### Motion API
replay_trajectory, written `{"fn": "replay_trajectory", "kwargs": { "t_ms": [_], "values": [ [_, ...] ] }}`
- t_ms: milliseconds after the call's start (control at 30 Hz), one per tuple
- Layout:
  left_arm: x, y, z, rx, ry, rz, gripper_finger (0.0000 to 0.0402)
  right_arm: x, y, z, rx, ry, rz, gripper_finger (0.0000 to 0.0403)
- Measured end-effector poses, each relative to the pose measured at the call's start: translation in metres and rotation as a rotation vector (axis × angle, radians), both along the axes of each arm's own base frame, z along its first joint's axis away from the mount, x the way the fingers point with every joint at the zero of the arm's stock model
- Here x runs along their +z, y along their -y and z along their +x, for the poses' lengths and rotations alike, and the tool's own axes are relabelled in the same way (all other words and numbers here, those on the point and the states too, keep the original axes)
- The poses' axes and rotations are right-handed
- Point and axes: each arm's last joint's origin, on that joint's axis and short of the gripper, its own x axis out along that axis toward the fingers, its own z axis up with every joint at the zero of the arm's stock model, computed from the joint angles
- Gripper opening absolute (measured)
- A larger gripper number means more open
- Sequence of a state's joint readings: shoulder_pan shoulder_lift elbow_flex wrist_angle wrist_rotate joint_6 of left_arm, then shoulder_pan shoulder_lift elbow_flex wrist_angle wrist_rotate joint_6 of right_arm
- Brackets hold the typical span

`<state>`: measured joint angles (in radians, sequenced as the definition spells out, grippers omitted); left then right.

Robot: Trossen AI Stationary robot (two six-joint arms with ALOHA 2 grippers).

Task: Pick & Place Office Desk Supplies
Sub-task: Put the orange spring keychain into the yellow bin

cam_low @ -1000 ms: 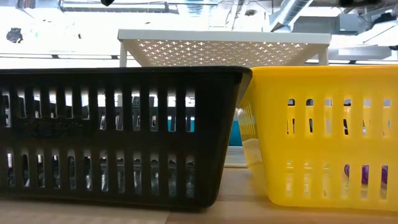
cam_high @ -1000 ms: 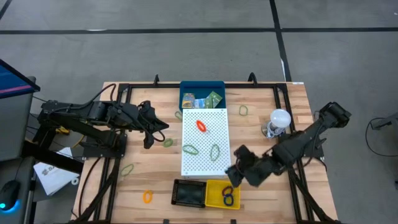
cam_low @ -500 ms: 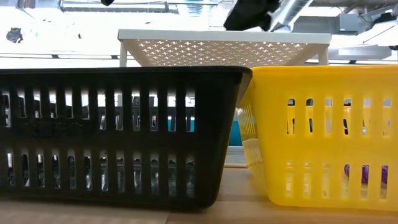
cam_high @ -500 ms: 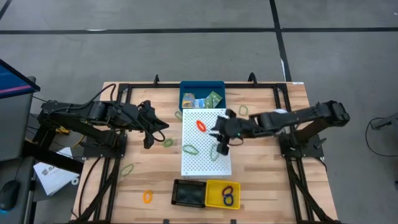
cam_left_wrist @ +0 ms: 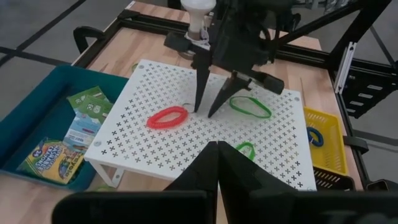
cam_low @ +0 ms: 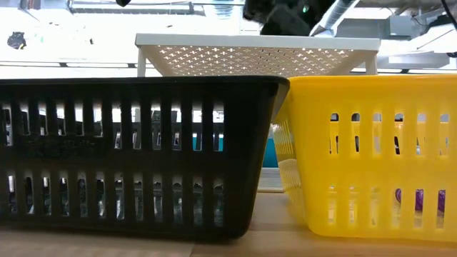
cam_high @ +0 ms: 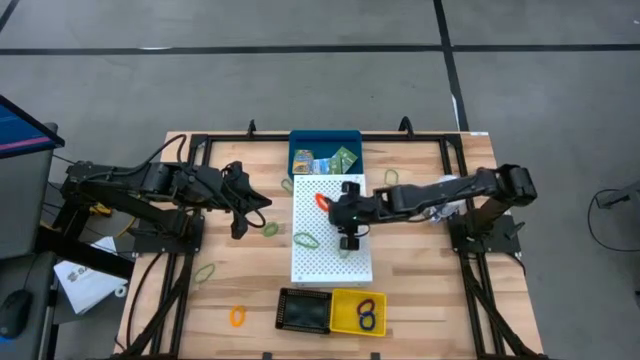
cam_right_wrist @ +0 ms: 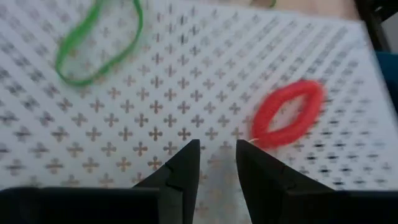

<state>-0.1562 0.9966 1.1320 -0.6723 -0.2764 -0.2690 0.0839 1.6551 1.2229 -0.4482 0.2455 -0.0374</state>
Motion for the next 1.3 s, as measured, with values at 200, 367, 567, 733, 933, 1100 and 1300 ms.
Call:
{"fn": "replay_trajectory", "kwargs": {
  "t_ms": [200,367,567,733,933,1100,1300],
  "values": [
    [0.000,0.000,0.000,0.009,0.002,-0.006,0.0000,-0.006,0.000,0.006,-0.030,0.007,-0.036,0.0101],
    [0.000,0.000,0.000,0.017,0.003,-0.020,0.0000,-0.002,0.001,0.003,-0.046,0.016,-0.038,0.0101],
    [0.000,0.000,0.000,0.019,0.005,-0.020,0.0000,0.008,0.003,0.006,-0.059,0.048,-0.050,0.0101],
    [0.000,0.000,0.000,0.020,0.004,-0.019,0.0000,0.011,0.008,0.006,-0.082,0.056,-0.069,0.0101],
    [0.000,0.000,0.000,0.020,0.004,-0.019,0.0000,0.011,0.011,0.006,-0.091,0.048,-0.069,0.0101],
    [0.000,0.000,0.000,0.021,0.004,-0.019,0.0000,0.005,0.013,0.007,-0.094,0.018,-0.059,0.0101],
    [0.000,0.000,0.000,0.021,0.004,-0.019,0.0000,-0.006,0.018,0.012,-0.121,-0.009,-0.032,0.0101]
  ]
}}
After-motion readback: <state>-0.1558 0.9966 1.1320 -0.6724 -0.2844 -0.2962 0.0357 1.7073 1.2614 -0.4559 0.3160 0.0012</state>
